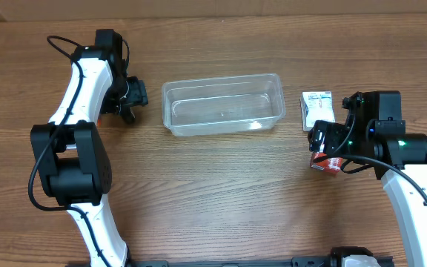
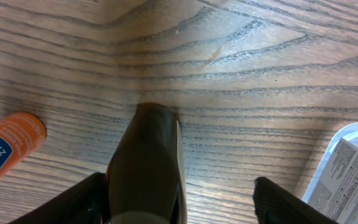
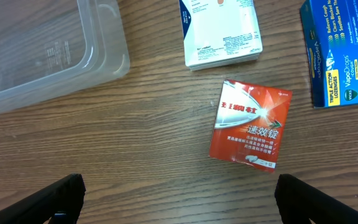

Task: Pack container
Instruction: 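Move the left gripper to the dark bottle and grasp it, then carry the dark bottle into the clear container and release it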

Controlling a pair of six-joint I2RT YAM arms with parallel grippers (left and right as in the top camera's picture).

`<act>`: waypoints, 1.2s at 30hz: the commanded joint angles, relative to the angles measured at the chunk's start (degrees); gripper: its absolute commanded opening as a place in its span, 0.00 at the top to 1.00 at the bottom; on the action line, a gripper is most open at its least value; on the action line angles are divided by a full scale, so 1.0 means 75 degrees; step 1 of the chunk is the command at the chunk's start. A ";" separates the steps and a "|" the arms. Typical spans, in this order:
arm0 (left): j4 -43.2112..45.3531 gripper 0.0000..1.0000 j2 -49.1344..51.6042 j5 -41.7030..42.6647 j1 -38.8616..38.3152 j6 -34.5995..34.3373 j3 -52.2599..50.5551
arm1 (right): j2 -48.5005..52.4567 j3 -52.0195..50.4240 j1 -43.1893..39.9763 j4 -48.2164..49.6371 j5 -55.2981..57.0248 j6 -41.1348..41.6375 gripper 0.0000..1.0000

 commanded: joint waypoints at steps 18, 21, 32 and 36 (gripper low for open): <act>-0.1935 0.62 -0.0653 0.0125 -0.0189 -0.0204 0.2256 | -0.0050 0.0213 -0.0032 0.0038 -0.0067 -0.0047 0.00; -0.2200 0.63 -0.1201 0.0455 -0.0522 -0.0207 0.2862 | -0.0050 0.0213 -0.0032 0.0038 -0.0067 -0.0047 0.00; -0.2069 0.60 -0.0903 0.0358 -0.2430 -0.0201 0.2774 | -0.0050 0.0207 -0.0032 0.0061 -0.0070 -0.0047 0.00; -0.2130 0.64 -0.0510 0.0347 -0.2541 -0.0198 0.2774 | -0.0050 0.0207 -0.0032 0.0058 -0.0067 -0.0047 0.00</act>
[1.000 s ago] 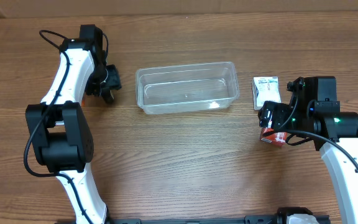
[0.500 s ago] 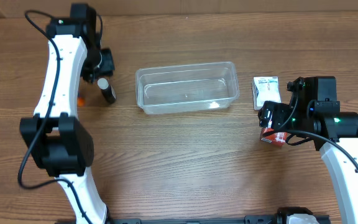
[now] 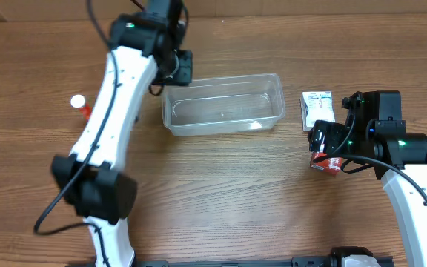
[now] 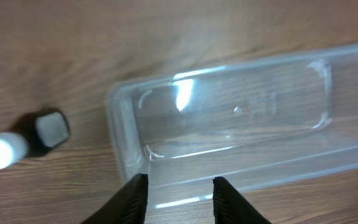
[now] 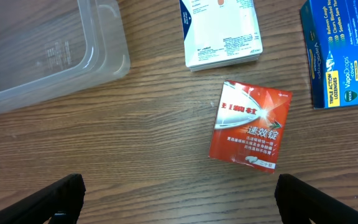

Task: Pack container
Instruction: 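Carry the dark bottle into the clear container and release it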

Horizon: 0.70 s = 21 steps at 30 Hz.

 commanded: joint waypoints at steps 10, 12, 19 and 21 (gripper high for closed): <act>-0.0886 0.32 -0.0903 -0.1061 0.0638 -0.0050 0.0096 | -0.0050 0.0207 -0.0032 0.0050 -0.0067 -0.0026 0.00; -0.1099 0.19 -0.1131 -0.1142 0.1035 -0.0050 0.0093 | -0.0050 0.0207 -0.0032 0.0050 -0.0070 -0.0026 0.00; -0.0959 0.11 -0.0769 -0.1084 0.1894 -0.0102 -0.0146 | -0.0050 0.0207 -0.0032 0.0058 -0.0070 -0.0023 0.00; -0.0944 0.10 -0.0449 -0.1084 0.1926 -0.0102 -0.0146 | -0.0050 0.0207 -0.0032 0.0047 -0.0067 -0.0023 0.00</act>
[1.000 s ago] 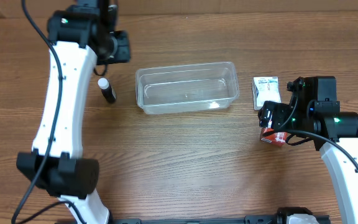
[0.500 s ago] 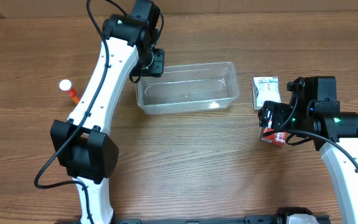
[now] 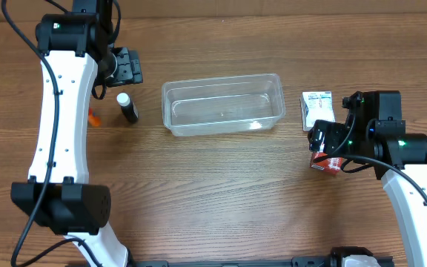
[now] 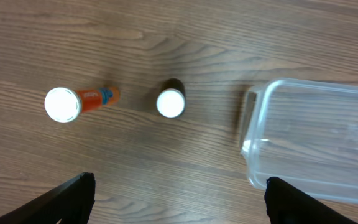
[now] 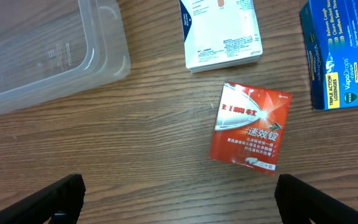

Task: Pack container
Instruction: 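Carry the dark bottle into the clear container and release it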

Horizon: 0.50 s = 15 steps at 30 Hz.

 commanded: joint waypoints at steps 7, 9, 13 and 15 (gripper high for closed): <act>0.0388 0.09 0.1699 -0.0064 0.0259 -0.0073 -0.0108 | -0.0050 0.0207 -0.0032 0.0023 -0.0070 -0.0029 0.00; 0.0428 0.09 0.1985 -0.0029 0.0341 -0.0073 -0.0108 | -0.0050 0.0207 -0.0032 0.0026 -0.0070 -0.0026 0.00; 0.0536 0.10 0.2492 0.0321 0.0501 -0.0038 -0.0111 | -0.0047 0.0207 -0.0032 0.0050 -0.0067 -0.0029 0.00; 0.0580 0.10 0.2760 0.0341 0.0507 -0.0038 -0.0111 | -0.0047 0.0207 -0.0032 0.0047 -0.0067 -0.0026 0.00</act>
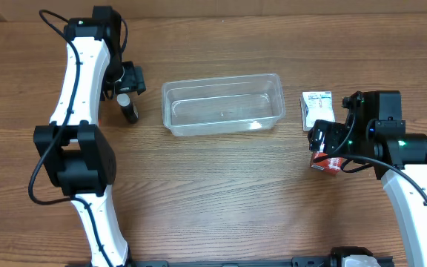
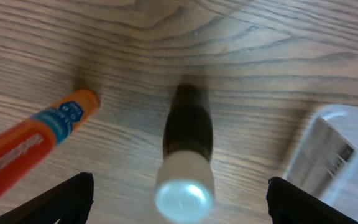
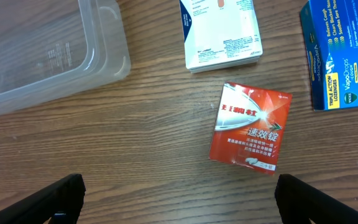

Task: Pack container
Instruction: 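Carry the dark bottle into the clear container and release it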

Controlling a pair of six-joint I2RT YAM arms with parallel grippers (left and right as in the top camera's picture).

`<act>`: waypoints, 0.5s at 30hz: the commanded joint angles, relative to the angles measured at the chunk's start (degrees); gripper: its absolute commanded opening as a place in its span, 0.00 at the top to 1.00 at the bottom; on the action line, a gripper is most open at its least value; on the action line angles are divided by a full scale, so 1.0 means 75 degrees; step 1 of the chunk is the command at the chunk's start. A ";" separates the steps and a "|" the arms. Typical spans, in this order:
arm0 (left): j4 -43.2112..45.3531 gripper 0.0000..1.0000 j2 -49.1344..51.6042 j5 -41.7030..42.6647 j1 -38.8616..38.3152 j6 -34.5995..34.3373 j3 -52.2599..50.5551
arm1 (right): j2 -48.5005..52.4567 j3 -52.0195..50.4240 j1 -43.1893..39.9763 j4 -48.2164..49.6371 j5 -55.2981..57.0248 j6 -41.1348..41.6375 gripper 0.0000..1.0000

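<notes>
The clear plastic container (image 1: 223, 104) stands empty mid-table; its corner (image 2: 334, 155) shows in the left wrist view. A dark bottle with a white cap (image 2: 187, 149) stands upright just left of it (image 1: 128, 107). My left gripper (image 2: 179, 202) hangs open close over the bottle, one finger on either side and wide apart. An orange tube (image 2: 33, 140) lies further left. My right gripper (image 3: 179, 199) is open above the table, near a red box (image 3: 250, 127).
A white box (image 3: 221, 31) lies between the container's right end (image 3: 42, 50) and a blue cough-drop box (image 3: 344, 53). In the overhead view the right arm (image 1: 391, 141) covers most of the red box (image 1: 325, 165) and the blue box.
My left gripper was high above the bottle and the orange tube, looking straight down; now it is lower, close over the bottle's cap. The right arm has not moved.
At first my left gripper was low and open round the dark bottle left of the container. Then it was over the container's left end with fingers close together and empty. Then it was open high above bottle and tube, and now low over the bottle. The right gripper stayed still.
</notes>
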 commanded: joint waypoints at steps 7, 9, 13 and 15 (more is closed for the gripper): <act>0.0064 0.16 0.0933 0.0624 0.0055 0.0015 -0.0017 | -0.0050 0.0207 -0.0032 0.0041 -0.0067 -0.0026 0.00; 0.0073 0.23 0.0935 0.0667 0.0055 0.0015 -0.0020 | -0.0050 0.0207 -0.0032 0.0041 -0.0067 -0.0026 0.00; 0.0017 0.50 0.0933 0.0667 0.0055 0.0015 -0.0020 | -0.0047 0.0207 -0.0032 0.0041 -0.0067 -0.0026 0.00; -0.0012 0.56 0.0935 0.0667 0.0055 0.0015 -0.0020 | -0.0050 0.0207 -0.0032 0.0041 -0.0067 -0.0026 0.00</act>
